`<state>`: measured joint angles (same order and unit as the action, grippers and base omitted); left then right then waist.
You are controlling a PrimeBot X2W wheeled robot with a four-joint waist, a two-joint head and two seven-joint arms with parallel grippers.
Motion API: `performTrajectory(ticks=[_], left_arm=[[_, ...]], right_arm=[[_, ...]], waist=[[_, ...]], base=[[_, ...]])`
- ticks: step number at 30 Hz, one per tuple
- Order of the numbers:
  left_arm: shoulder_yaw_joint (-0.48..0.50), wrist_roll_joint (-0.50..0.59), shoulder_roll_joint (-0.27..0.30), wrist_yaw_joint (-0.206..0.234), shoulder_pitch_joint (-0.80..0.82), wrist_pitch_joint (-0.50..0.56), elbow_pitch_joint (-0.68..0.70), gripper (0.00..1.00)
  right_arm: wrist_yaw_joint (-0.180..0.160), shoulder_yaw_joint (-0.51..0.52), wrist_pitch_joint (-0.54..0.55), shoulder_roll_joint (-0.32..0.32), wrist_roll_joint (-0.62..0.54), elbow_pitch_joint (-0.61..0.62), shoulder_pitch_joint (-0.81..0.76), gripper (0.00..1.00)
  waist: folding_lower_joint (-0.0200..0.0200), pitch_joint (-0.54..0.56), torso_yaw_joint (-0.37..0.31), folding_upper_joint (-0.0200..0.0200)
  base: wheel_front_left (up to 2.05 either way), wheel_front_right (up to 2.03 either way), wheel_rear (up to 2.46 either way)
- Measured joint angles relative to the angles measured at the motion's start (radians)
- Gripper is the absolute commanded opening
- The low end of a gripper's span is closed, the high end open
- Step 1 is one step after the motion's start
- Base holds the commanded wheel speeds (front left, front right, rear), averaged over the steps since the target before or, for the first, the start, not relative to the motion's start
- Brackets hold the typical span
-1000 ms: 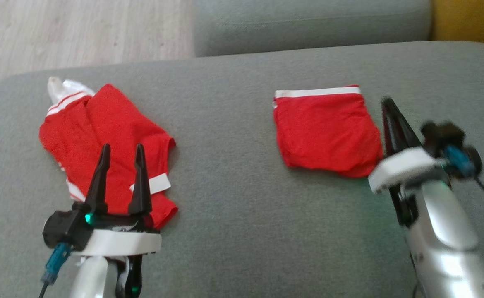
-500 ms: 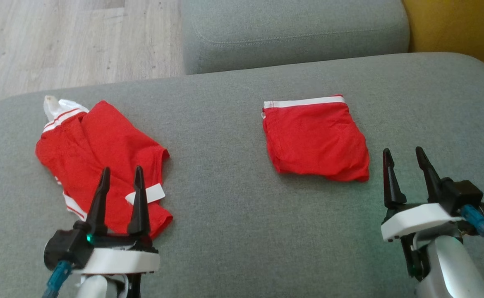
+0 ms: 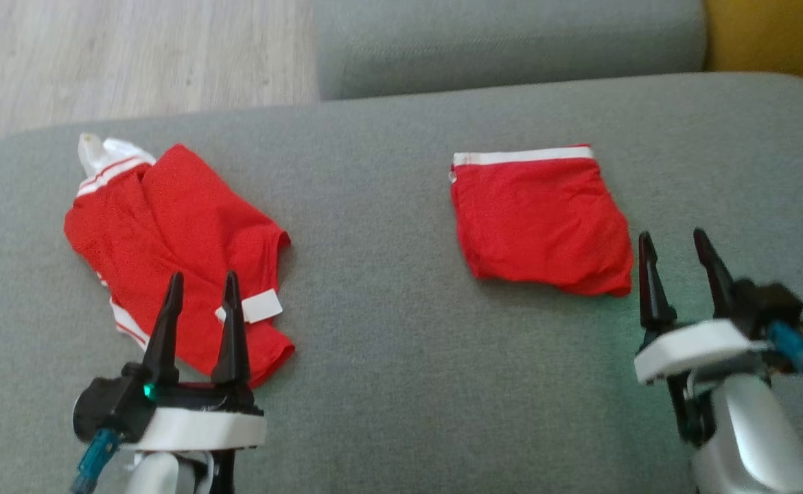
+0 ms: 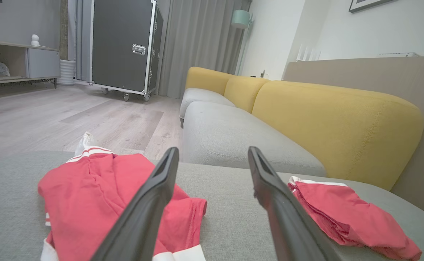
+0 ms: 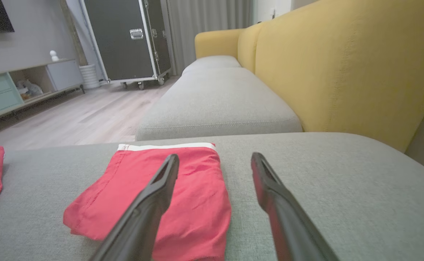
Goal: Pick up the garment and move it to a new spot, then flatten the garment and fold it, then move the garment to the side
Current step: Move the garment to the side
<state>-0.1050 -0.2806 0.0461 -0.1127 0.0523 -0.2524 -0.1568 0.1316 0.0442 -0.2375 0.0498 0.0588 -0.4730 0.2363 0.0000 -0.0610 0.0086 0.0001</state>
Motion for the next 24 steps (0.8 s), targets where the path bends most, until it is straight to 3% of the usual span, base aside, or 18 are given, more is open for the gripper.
performTrajectory(ticks=[6,12,22,23,24], left_arm=[[-0.019,0.000,0.000,-0.001,0.041,0.000,-0.001,1.00],[-0.053,0.000,0.000,-0.002,0.090,0.000,-0.008,1.00],[-0.058,-0.002,0.000,-0.003,0.122,0.000,-0.026,1.00],[-0.059,-0.002,0.000,-0.003,0.127,0.000,-0.026,1.00],[-0.059,-0.002,0.000,-0.003,0.129,0.000,-0.026,1.00]], right_arm=[[0.000,0.057,0.087,-0.001,-0.019,-0.103,0.131,1.00],[0.000,0.144,0.182,0.000,-0.044,-0.311,0.279,1.00],[0.000,0.254,0.192,0.003,-0.173,-0.557,0.414,1.00],[0.000,0.255,0.186,0.006,-0.185,-0.571,0.429,0.73],[0.000,0.256,0.181,0.007,-0.200,-0.582,0.443,0.00]], waist=[[0.0001,-0.052,0.022,0.0000],[0.0001,-0.102,0.071,0.0000],[0.0000,-0.160,0.120,0.0000],[0.0000,-0.165,0.121,0.0000],[0.0000,-0.169,0.121,0.0000]], base=[[0.00,0.00,0.00],[0.00,0.00,0.00],[0.00,0.00,0.00],[0.00,0.00,0.00],[0.00,0.00,0.00]])
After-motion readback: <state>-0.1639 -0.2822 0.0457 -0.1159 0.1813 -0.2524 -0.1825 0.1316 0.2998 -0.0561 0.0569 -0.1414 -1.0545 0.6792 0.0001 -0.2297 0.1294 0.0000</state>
